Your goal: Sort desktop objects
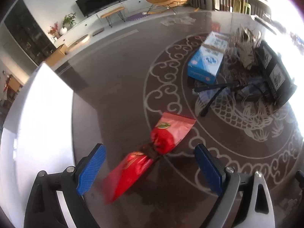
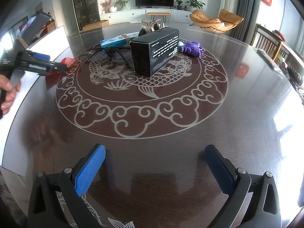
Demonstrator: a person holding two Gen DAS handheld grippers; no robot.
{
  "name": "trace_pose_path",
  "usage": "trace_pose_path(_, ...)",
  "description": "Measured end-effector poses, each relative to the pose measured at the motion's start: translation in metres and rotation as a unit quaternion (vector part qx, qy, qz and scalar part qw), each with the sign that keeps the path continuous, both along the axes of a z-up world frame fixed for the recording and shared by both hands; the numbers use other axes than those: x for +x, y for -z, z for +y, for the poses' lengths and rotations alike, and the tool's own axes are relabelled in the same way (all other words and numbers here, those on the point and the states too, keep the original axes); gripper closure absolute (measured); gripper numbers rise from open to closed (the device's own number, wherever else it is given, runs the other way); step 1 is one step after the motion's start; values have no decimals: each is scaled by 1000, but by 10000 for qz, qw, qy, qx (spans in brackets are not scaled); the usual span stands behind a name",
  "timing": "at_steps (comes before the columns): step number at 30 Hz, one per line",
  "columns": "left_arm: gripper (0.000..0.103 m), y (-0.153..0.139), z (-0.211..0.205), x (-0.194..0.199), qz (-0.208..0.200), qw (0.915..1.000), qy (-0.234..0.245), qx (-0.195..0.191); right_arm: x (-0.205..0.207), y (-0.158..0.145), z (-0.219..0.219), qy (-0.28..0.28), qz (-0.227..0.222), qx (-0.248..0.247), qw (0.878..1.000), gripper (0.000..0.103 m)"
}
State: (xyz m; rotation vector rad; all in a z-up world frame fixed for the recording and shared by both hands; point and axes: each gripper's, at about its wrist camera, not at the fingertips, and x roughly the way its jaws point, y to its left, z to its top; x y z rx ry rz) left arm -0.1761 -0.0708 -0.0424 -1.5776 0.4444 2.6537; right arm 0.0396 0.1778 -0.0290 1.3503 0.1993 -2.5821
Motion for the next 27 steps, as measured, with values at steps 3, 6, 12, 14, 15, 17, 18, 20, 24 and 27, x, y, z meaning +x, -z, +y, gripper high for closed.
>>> trace_pose_path(3,5,1,2,0,157,9999,33,38,0,0,0,0,0,0,10000,0)
trace_pose_path(6,0,4,-8,1,194,9991,-155,329,0,0,0,1,1,-1,10000,0)
trace_pose_path(12,66,2,-29,15,428,9914,-467,1148,-1,1,-1,2,2,-1,10000,0)
trace_pose_path(14,79,1,-30,18,475,9910,-548,1128,-1,1,-1,3,2,-1,10000,0)
trace_pose_path(15,79,2,-30,22,518,9906,-608,1110,-1,1,-1,3,2,-1,10000,0)
trace_pose_path(17,79,3,-30,34,604,9882,-828,1134,-1,1,0,4,2,-2,10000,0)
trace_pose_path(18,79,3,-30,40,640,9868,-933,1160,-1,1,-1,4,2,-2,10000,0)
trace_pose_path(20,79,4,-33,55,704,9837,-1165,1179,-1,1,-1,5,2,-3,10000,0)
trace_pose_path(24,78,6,-29,98,756,9785,-1385,1327,-1,1,-1,4,3,-1,10000,0)
trace_pose_path(27,76,7,-26,118,810,9776,-1328,1419,-1,1,-1,6,3,-2,10000,0)
